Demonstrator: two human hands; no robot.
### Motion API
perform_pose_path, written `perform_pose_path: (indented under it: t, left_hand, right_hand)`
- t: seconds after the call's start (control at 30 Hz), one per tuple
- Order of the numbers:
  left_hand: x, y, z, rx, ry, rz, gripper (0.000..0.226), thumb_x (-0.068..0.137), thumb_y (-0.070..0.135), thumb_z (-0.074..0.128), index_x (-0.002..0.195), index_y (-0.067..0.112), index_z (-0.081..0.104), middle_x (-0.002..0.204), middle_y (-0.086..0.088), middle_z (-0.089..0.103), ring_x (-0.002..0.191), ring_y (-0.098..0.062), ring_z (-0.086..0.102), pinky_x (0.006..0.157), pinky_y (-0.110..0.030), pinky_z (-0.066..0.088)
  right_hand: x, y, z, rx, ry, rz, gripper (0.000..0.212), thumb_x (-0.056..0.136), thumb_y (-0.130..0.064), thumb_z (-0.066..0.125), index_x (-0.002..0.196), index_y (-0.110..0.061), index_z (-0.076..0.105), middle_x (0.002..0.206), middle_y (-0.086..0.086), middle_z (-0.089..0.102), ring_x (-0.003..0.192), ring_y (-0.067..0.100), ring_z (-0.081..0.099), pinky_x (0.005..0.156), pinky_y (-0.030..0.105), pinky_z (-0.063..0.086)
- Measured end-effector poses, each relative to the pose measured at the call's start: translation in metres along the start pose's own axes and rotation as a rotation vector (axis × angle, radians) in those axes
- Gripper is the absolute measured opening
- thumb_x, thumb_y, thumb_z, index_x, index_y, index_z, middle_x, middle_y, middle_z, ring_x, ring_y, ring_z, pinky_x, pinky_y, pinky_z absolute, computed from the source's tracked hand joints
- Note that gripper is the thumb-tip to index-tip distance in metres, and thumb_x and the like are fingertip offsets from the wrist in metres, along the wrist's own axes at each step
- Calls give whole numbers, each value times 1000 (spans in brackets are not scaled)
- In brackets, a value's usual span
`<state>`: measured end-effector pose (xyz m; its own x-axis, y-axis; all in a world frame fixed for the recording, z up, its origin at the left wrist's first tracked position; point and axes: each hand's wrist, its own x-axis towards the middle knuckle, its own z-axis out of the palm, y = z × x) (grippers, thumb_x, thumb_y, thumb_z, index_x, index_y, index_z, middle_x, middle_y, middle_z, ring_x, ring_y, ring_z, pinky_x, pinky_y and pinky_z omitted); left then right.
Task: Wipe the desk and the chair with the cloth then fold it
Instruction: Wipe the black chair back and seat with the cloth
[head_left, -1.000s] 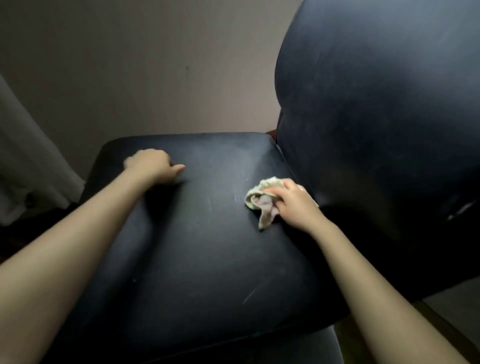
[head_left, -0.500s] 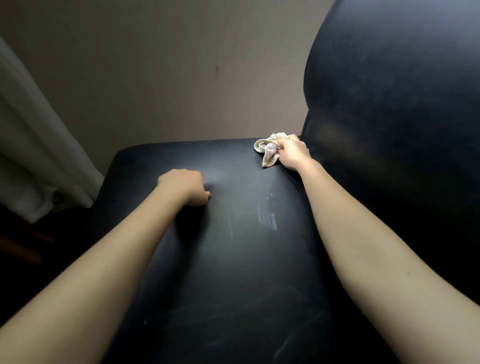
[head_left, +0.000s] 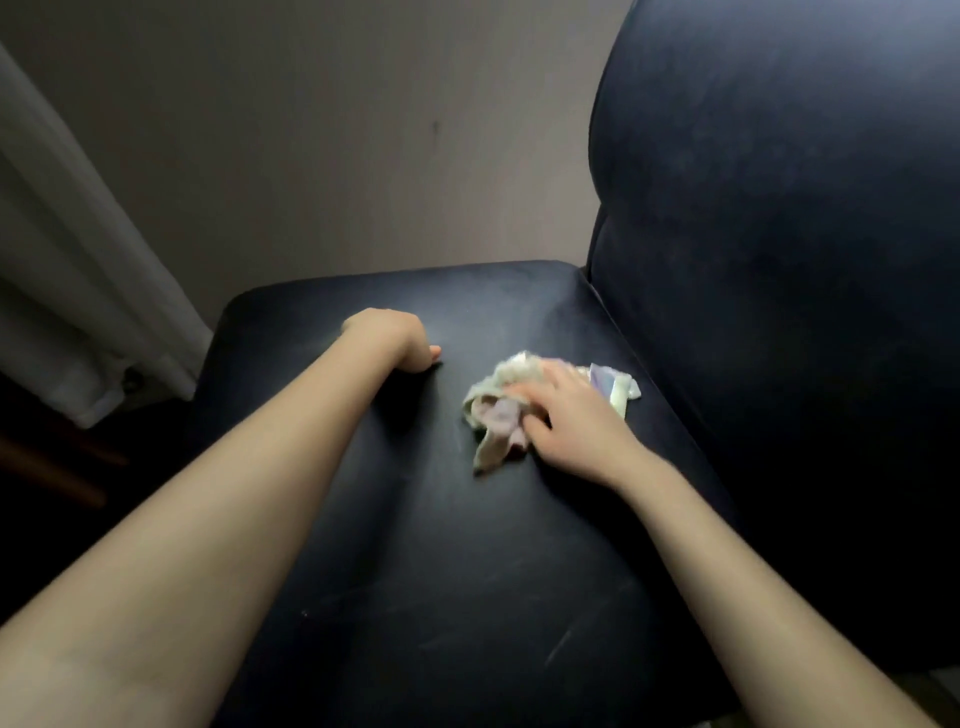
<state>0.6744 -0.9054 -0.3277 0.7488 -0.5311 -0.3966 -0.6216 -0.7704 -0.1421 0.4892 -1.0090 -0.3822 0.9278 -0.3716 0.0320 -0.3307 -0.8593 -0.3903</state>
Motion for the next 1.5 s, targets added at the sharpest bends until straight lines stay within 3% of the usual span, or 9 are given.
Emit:
perform_pose_path:
  t: [0.1,0.2,0.5,0.77,0.9,1.03,1.17,1.3,1.5]
  left_hand:
    - [-2,-5,-4,12,-16,32,63,93,57,38,129,7,51,139,-10,48,125,-31,47,103,-36,39]
    - [-11,-11,-9,-19,-17,76,54,95,47,44,124,3,55,132,-12,53,118,-28,52,92,-29,39]
    - [-18,-37,3,-67,-33,128,46,94,41,47,124,8,59,132,-10,55,116,-27,53,99,-29,40]
    - [-23,-39,16,-16,-40,77,48,97,18,30,144,19,36,145,-11,40,129,-30,42,102,-31,35]
    - [-25,-32,11,33,-7,85,49,94,12,36,141,24,41,140,-9,46,124,-29,46,98,-29,39]
    - [-29,-33,16,60,-4,95,54,91,11,37,142,27,39,141,-8,44,124,-29,46,99,-34,42]
    - [-32,-40,18,49,-5,129,62,91,9,34,148,30,27,146,-6,37,129,-28,42,98,-31,38]
    - [-42,-48,26,-62,128,126,61,89,10,36,144,36,34,142,-2,45,125,-27,46,96,-35,42]
    - [-50,-78,41,-157,303,-3,47,88,17,37,127,36,54,128,-1,55,114,-28,53,83,-35,42]
  right_hand:
    - [-58,-12,-1,36,-57,-42,47,83,-32,43,128,-32,56,142,-5,39,132,18,31,112,31,19]
    - [-53,-7,-2,32,-71,-37,41,90,-19,53,129,-32,56,138,-3,44,130,18,35,112,29,20]
    - [84,-1,-9,-79,-74,50,36,89,-23,45,119,-34,61,124,9,49,125,29,38,105,51,29]
    - [204,1,3,-199,-38,113,41,93,-19,36,132,-26,50,134,13,44,130,33,33,110,42,26]
    - [218,4,11,-214,14,107,42,97,-19,32,135,-26,47,141,13,37,139,32,21,114,40,17]
    - [196,-1,15,-194,-13,61,39,94,-17,38,130,-26,51,152,8,25,142,34,10,112,45,22]
    - [136,-22,20,-202,-19,-16,38,92,-22,44,128,-27,52,147,7,34,135,32,24,108,45,26]
    - [43,-48,21,-218,-54,-83,38,92,-28,48,130,-36,49,143,-2,36,129,31,26,110,43,17]
    - [-68,-89,8,-220,-194,-220,51,89,-36,24,136,-40,44,148,-5,31,117,31,32,99,40,29]
